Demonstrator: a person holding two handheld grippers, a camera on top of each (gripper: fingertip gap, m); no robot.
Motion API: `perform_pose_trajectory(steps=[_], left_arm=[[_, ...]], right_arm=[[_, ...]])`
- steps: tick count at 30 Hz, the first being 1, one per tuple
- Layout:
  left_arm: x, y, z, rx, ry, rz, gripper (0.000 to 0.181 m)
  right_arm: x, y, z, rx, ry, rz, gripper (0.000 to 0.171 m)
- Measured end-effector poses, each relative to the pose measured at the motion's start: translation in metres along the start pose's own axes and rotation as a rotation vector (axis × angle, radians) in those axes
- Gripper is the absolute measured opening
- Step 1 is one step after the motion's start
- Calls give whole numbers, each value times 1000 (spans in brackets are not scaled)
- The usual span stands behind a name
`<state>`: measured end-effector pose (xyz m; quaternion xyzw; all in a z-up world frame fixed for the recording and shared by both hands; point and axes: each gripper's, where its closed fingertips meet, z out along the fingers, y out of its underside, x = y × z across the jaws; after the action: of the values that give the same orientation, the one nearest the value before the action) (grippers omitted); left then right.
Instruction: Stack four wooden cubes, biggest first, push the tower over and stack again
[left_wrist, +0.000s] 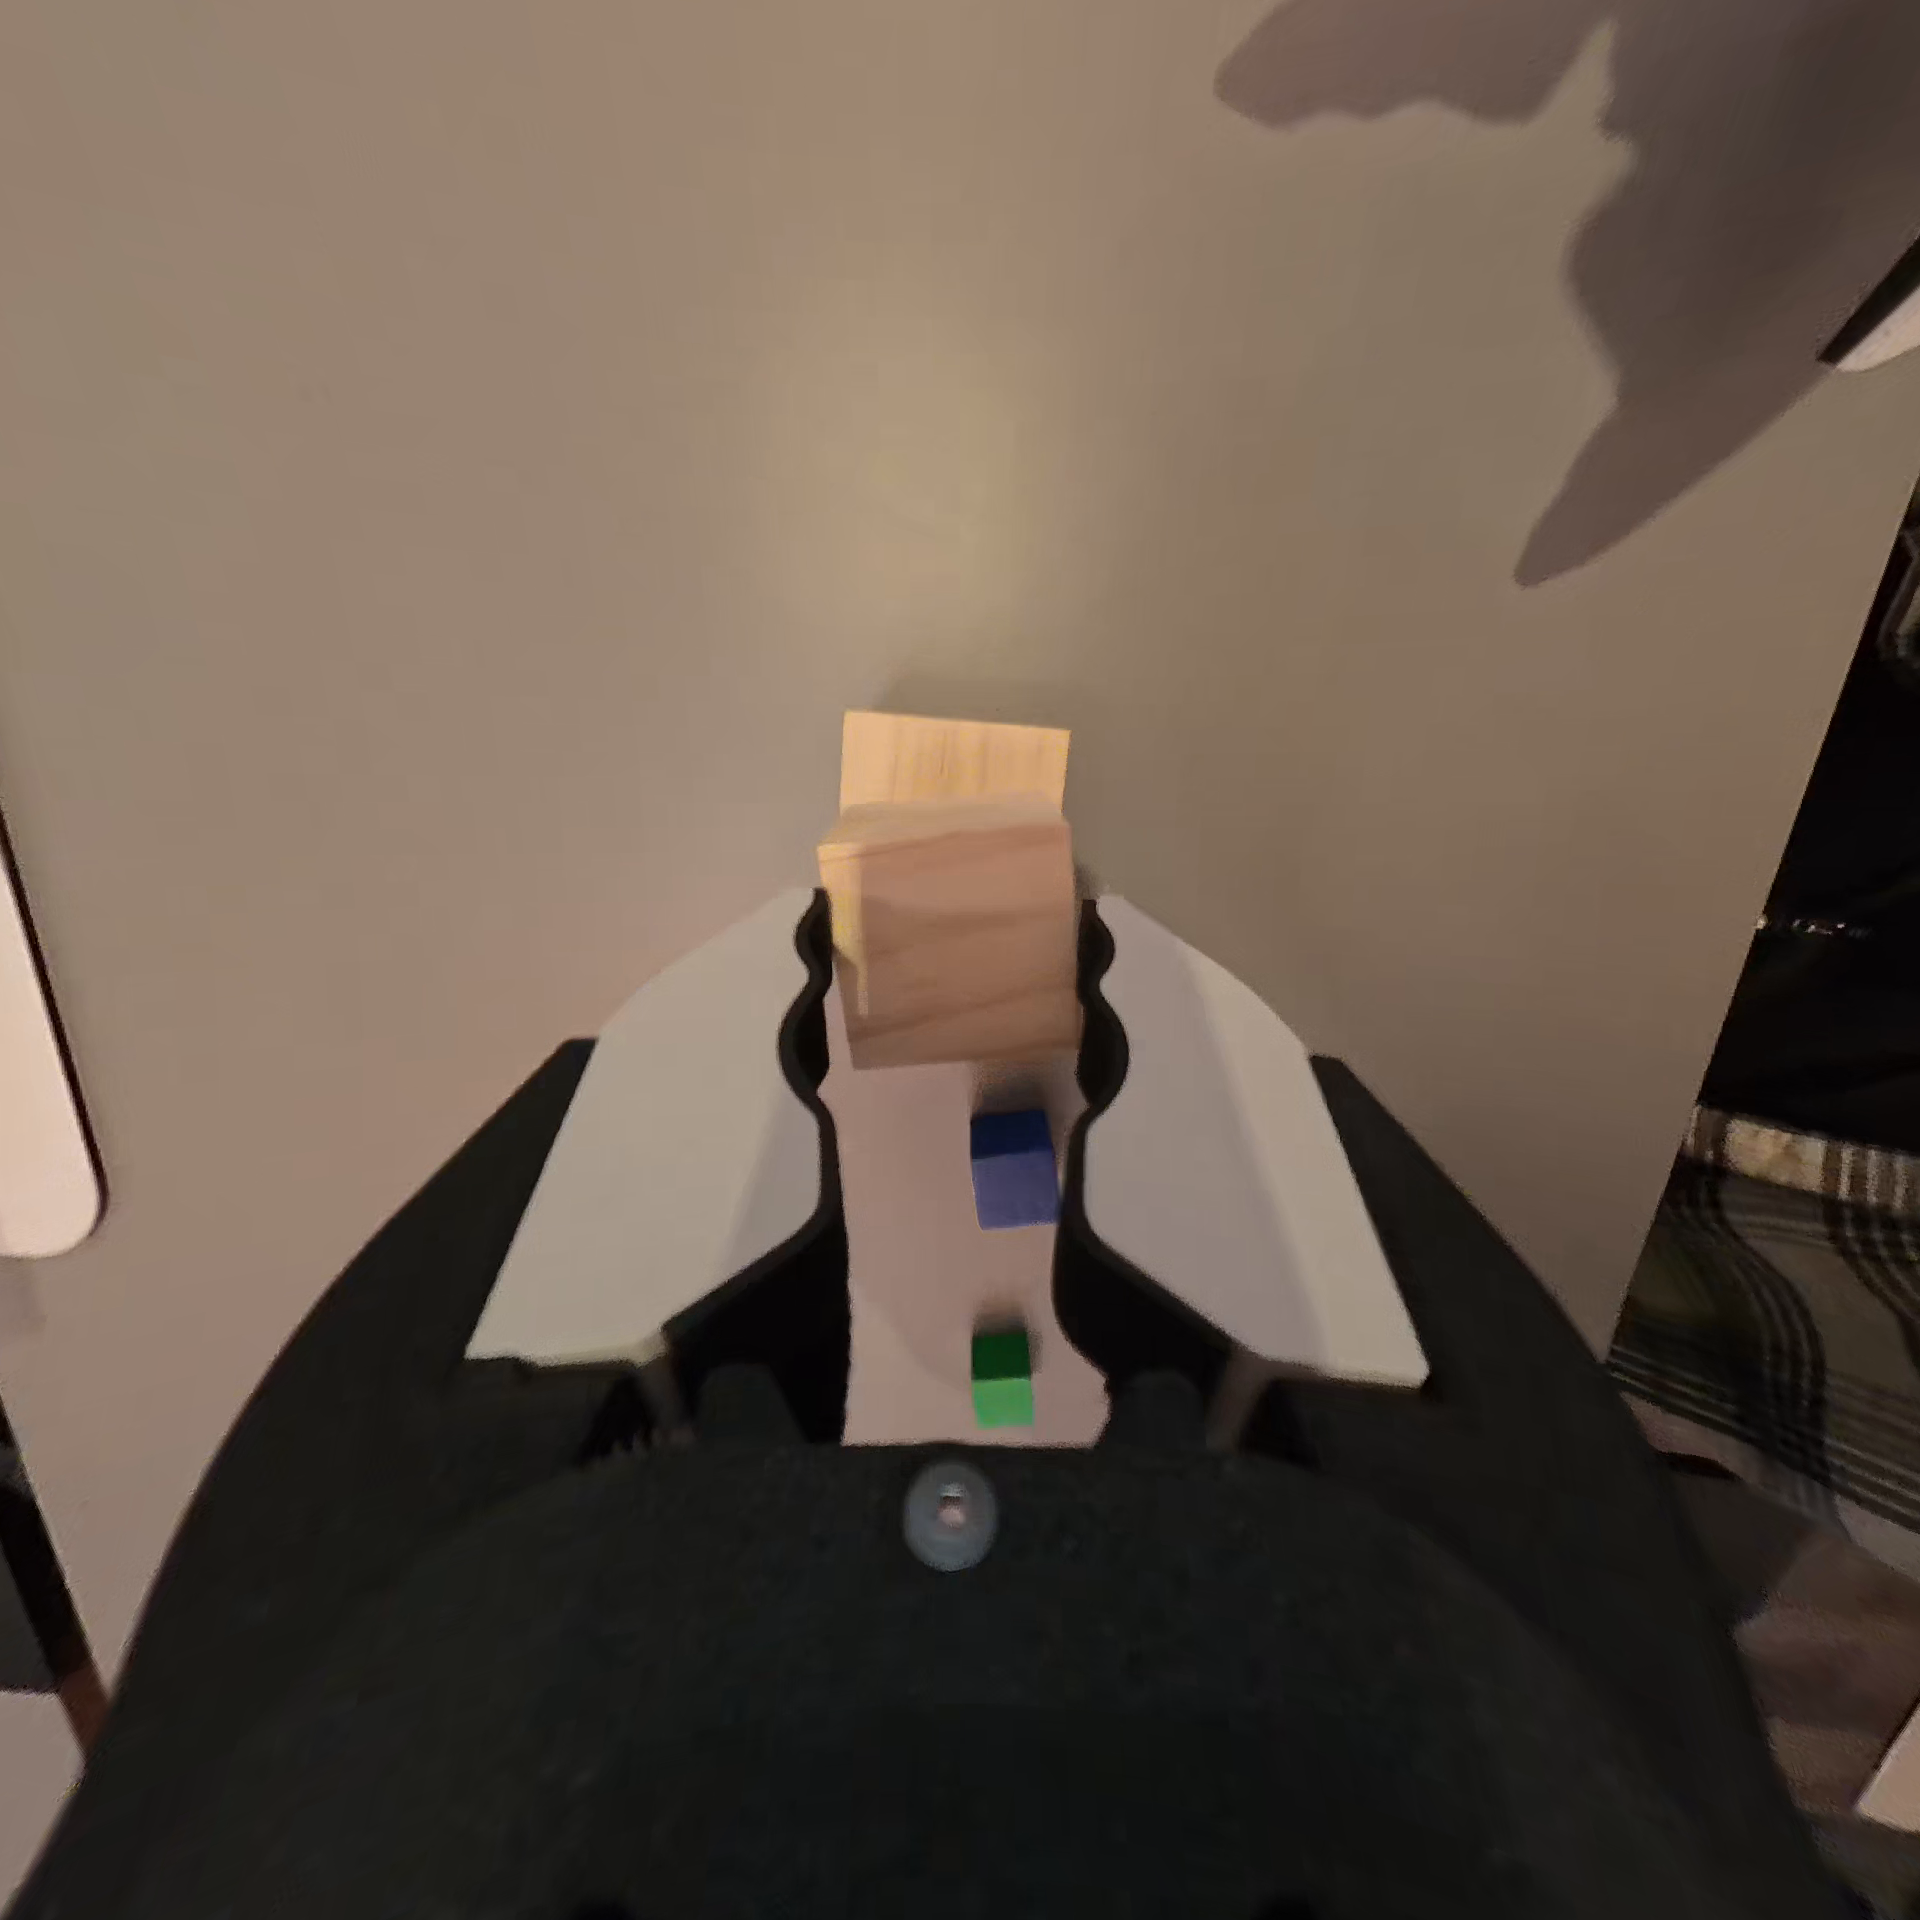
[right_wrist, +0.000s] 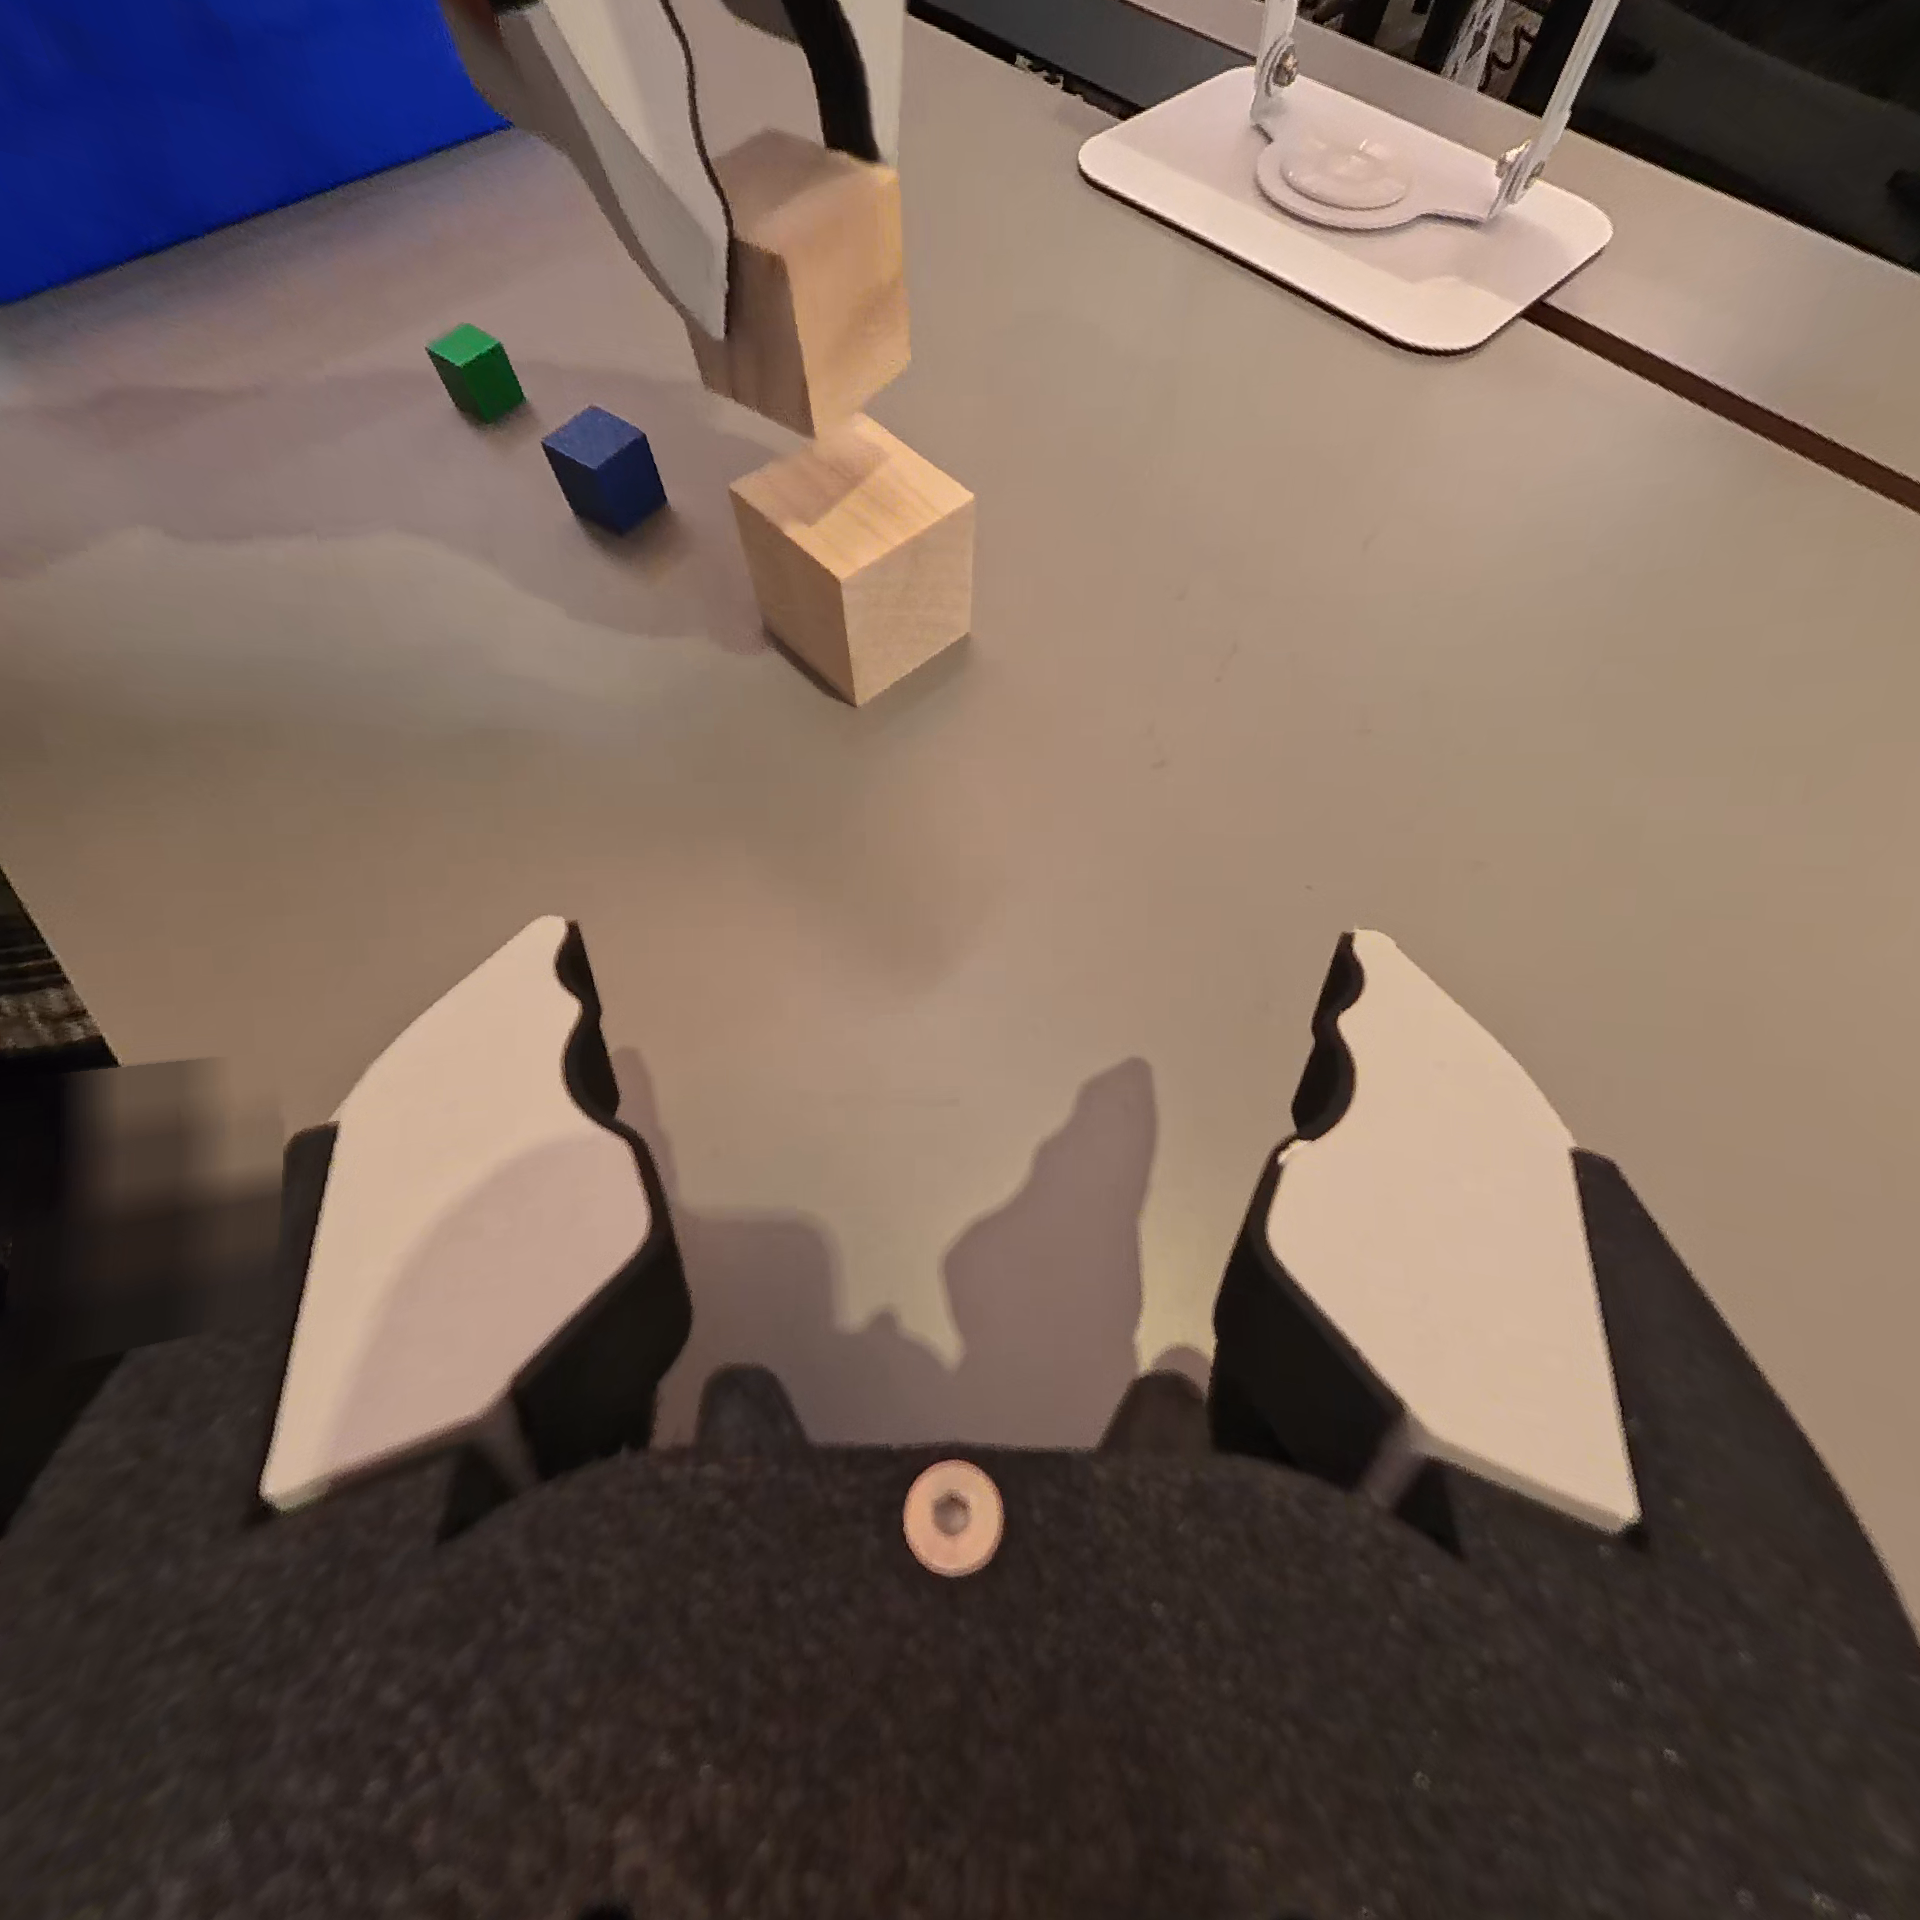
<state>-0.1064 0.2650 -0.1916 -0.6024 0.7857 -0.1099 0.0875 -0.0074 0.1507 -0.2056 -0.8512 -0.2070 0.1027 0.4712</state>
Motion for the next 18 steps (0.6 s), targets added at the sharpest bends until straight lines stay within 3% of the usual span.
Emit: perform_pose_trajectory(steps=[18], left_arm=[[0, -2, 26, -54, 51, 138, 45]], right_arm=[[2, 5, 3, -8, -15, 10, 126]])
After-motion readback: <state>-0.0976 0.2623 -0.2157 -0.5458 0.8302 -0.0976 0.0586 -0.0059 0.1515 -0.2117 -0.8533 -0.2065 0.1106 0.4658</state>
